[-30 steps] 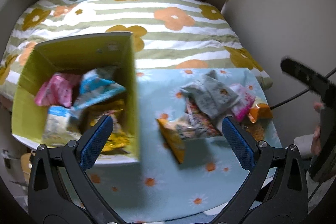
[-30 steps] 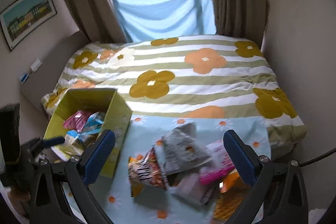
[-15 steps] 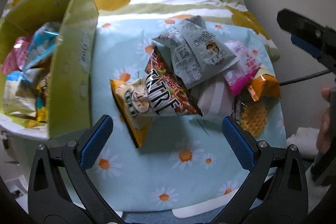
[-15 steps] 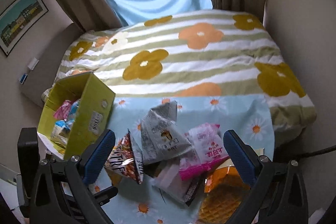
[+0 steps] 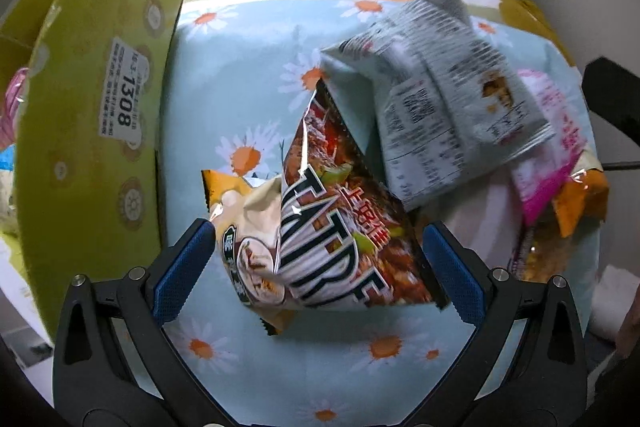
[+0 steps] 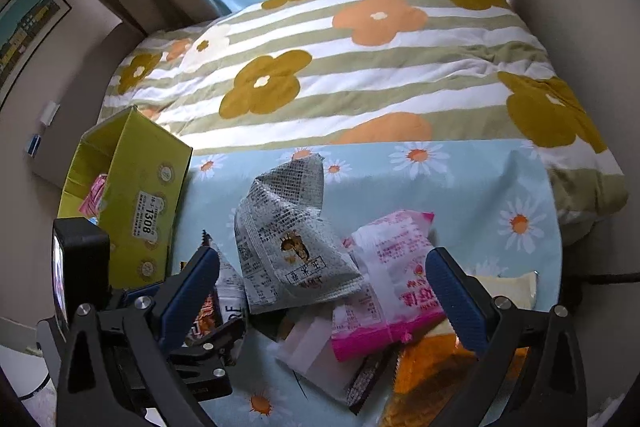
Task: Organize snacks
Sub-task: 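Grasp the red-white TATRE bag with the left tool while the right tool grasps the grey printed bag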
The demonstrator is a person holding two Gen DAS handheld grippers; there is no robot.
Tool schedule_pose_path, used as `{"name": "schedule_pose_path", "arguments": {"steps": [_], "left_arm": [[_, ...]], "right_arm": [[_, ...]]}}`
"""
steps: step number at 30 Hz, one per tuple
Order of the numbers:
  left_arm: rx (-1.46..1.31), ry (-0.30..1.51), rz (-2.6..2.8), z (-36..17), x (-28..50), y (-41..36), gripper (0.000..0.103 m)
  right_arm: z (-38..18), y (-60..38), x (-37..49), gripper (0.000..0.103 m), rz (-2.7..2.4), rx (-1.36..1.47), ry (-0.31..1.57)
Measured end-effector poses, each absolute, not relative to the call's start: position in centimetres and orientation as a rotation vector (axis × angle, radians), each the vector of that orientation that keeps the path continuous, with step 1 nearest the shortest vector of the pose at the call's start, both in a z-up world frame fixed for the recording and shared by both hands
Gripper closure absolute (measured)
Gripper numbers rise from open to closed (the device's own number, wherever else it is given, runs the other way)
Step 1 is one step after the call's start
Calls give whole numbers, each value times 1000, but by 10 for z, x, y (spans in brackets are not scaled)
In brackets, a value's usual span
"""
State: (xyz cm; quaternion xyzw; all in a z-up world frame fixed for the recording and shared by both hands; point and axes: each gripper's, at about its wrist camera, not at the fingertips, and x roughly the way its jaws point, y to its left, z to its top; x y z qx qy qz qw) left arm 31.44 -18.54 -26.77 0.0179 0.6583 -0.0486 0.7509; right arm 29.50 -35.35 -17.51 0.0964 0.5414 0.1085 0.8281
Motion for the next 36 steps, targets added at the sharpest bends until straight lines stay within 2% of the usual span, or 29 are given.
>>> {"name": "schedule_pose_path", "arguments": {"steps": [6,10,11,22,34,36], "left_arm": [[3,1466,-116,-277,315,-176,0],[-118,1549,-133,-300,311,-158,1],[-124,1543,-126,-302,310,-155,10],[-128,1469,-156,-287,296,-141,22],[-96,1384,-147,-254,278,-141,22],[-77,1376,-135,-251,276,-141,22]], "right_arm": [[-189,-337,307,0,282,171,1186],[-196,-323,313,0,296,101,1205],[-198,-320,314,0,304,90,1209],[-221,-297,328,0,331,-2,1243],[-236,-276,339,4,350,-82,1249],[-240,-273,341,10,355,-98,1253]]}}
